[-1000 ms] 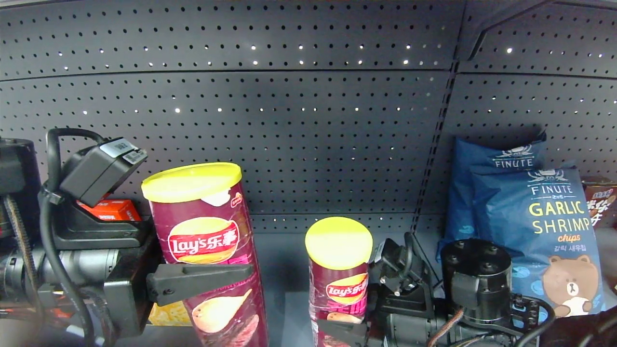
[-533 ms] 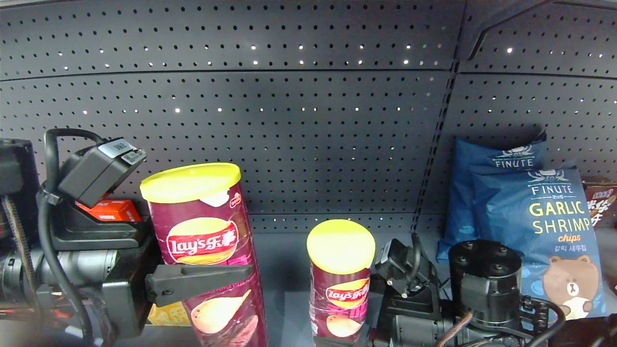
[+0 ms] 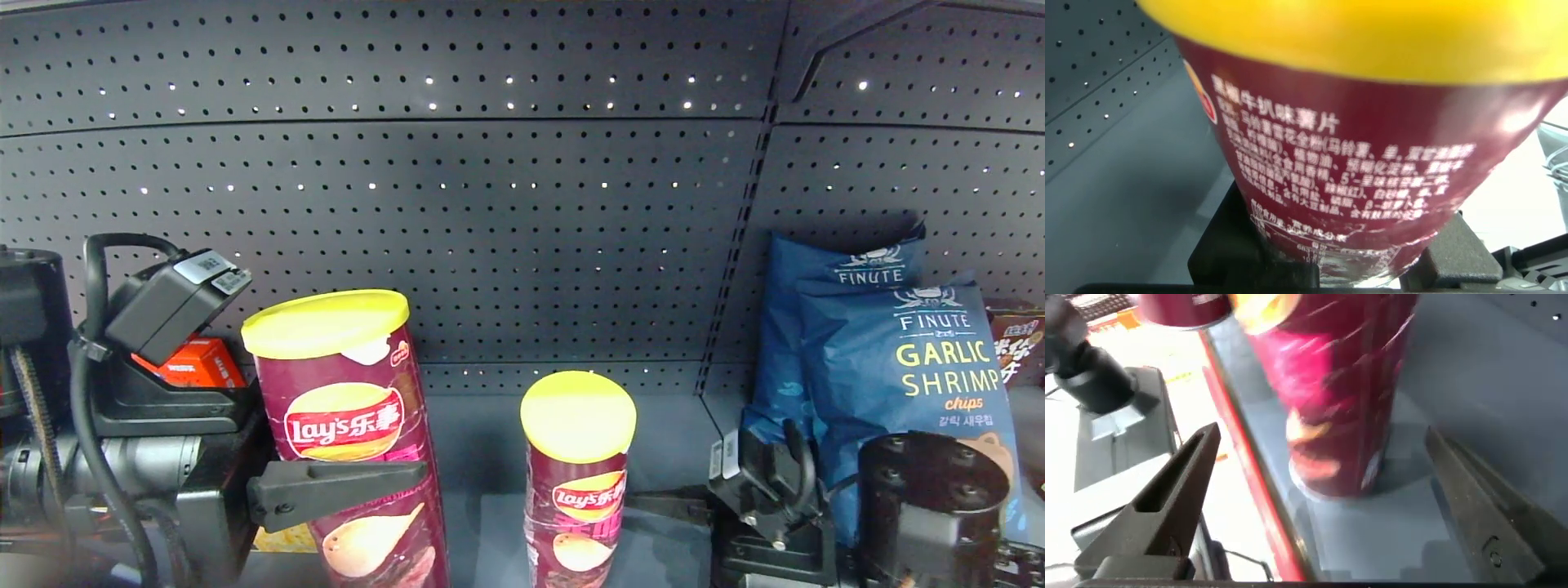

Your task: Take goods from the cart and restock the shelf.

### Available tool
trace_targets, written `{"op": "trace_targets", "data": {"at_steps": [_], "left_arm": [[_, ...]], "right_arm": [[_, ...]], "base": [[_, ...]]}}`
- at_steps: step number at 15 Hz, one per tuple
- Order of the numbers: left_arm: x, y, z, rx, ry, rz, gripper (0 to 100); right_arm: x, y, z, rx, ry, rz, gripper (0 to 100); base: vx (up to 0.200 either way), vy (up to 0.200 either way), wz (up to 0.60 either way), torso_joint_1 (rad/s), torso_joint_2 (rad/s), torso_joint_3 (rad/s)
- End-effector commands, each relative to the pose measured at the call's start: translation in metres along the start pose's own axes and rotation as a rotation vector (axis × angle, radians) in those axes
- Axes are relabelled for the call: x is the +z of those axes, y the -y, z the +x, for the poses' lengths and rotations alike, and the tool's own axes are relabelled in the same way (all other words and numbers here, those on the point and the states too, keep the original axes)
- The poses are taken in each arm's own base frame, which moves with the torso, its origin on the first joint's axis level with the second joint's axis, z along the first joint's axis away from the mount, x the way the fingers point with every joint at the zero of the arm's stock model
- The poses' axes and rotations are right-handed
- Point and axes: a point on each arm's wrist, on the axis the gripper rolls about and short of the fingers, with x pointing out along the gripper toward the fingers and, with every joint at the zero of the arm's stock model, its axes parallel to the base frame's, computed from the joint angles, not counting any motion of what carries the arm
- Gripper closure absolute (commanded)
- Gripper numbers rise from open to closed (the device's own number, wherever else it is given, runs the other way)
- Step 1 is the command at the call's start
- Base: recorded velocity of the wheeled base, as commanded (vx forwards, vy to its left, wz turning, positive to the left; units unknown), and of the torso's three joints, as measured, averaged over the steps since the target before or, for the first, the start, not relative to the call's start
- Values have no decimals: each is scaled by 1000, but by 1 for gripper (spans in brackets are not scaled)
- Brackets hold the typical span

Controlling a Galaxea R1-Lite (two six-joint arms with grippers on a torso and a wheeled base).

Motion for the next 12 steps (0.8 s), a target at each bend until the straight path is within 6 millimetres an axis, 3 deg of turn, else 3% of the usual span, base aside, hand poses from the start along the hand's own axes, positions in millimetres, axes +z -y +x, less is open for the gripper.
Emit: {"op": "trace_targets", "data": {"at_steps": [1, 5, 10, 12], "left_arm": [[0, 0, 0, -1, -1, 1, 100], [2, 0, 1, -1, 3, 4, 100], [1, 0, 0, 1, 1, 2, 100], [2, -1, 0, 4, 4, 5, 100]], "right_arm": [[9, -8, -28, -2, 72, -21, 0], [29, -7, -52, -105, 159, -36, 0], [73, -20, -97, -276, 199, -31, 0], [71, -25, -120, -412, 214, -20, 0]], "base": [[0, 0, 0, 0, 0, 0], [0, 0, 0, 0, 0, 0], [0, 0, 0, 0, 0, 0], [0, 0, 0, 0, 0, 0]]}}
